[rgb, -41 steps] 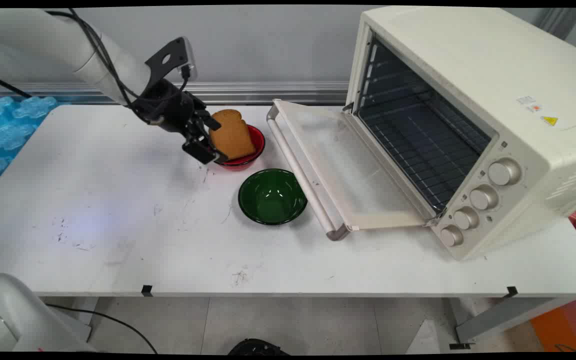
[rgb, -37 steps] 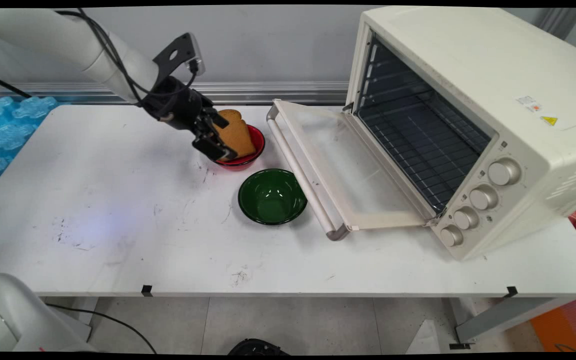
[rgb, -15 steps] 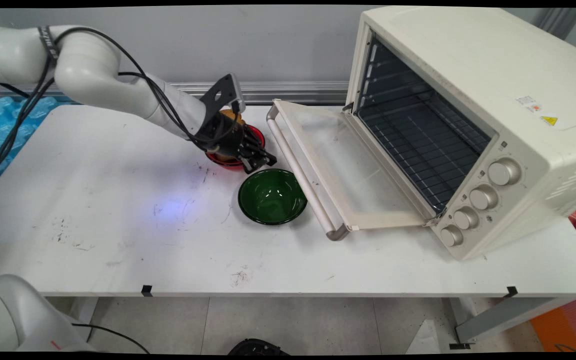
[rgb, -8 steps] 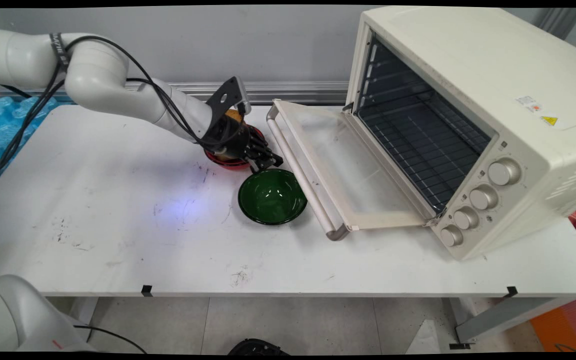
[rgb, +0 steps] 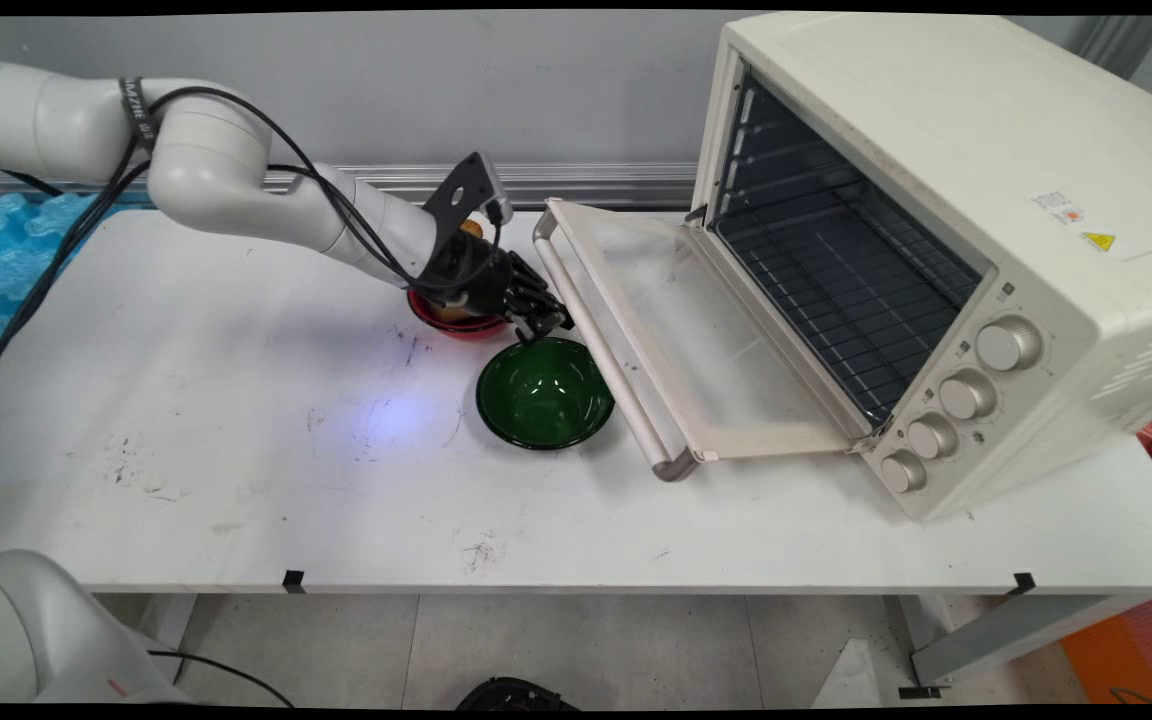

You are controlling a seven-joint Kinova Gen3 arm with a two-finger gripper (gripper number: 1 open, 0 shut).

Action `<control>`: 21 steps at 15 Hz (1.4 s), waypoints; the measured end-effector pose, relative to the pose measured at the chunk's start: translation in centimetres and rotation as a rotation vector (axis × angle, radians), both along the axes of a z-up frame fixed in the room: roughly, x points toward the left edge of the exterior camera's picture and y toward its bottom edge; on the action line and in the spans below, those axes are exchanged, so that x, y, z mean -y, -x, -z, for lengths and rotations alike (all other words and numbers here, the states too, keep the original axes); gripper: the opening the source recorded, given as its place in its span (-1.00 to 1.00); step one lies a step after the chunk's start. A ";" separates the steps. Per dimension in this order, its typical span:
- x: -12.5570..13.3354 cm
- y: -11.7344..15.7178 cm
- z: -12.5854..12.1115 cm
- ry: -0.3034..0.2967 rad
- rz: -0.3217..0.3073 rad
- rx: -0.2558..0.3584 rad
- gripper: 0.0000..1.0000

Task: Close the oven

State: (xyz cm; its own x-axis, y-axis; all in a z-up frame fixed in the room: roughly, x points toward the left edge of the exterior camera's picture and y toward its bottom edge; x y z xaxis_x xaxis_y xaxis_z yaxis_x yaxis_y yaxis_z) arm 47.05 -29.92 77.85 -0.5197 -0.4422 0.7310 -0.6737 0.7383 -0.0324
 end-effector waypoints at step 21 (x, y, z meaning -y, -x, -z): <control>1.6 0.8 -1.4 0.022 -0.061 -0.093 -1.00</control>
State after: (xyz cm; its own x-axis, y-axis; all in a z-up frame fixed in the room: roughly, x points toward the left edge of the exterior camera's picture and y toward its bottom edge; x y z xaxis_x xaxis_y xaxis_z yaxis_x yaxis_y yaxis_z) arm 46.29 -31.49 79.25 -0.4215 -0.4539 0.7851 -0.7181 0.6957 0.0167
